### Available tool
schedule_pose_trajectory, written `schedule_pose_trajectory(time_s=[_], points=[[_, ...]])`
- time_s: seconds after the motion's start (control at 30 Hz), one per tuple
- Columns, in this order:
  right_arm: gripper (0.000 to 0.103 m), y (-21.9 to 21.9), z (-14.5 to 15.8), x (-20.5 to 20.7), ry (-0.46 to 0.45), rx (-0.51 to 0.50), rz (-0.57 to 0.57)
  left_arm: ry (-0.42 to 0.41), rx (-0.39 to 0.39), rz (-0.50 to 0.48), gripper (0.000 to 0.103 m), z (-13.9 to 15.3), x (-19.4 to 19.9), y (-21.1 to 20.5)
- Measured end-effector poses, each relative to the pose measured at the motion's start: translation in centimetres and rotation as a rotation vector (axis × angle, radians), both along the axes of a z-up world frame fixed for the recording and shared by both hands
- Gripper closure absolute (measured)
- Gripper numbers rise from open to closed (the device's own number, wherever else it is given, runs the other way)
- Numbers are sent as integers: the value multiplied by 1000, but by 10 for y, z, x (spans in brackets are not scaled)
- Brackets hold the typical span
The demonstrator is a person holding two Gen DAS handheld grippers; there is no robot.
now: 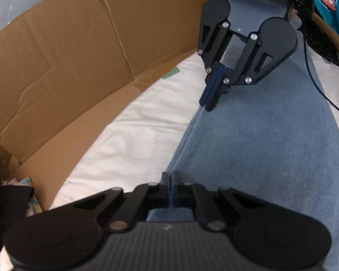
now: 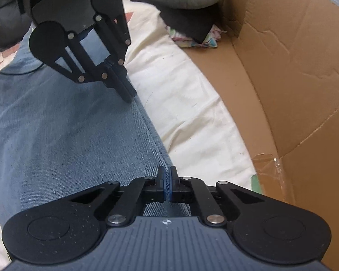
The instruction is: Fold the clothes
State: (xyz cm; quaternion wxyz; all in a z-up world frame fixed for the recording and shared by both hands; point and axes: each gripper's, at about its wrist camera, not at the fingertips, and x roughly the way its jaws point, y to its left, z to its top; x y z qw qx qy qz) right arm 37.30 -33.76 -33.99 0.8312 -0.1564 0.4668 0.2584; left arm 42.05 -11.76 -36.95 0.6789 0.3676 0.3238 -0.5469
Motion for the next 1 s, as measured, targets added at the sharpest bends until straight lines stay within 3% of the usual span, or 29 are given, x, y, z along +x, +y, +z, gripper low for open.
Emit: schedule_pose_trajectory(time_s=[0.23, 0.43, 0.53, 0.63, 0.77, 1.0], points=[[103, -3, -4, 6, 0, -6, -79, -9, -3, 38, 103, -9, 3, -3], [103, 7, -14, 10, -12, -47, -129, 28, -33, 190, 102, -13, 13, -4], [98, 3, -7, 4, -41, -27, -200, 23, -59, 265, 96, -4, 12, 5], [95, -5, 4, -7, -66, 15, -277, 15, -85, 349, 92, 9, 9, 27], [71, -16, 15, -27, -92, 56, -364, -26, -105, 490, 84, 26, 2, 68], [71, -34, 17, -59, -96, 95, -490, -166, -45, 778, 79, 57, 1, 162]])
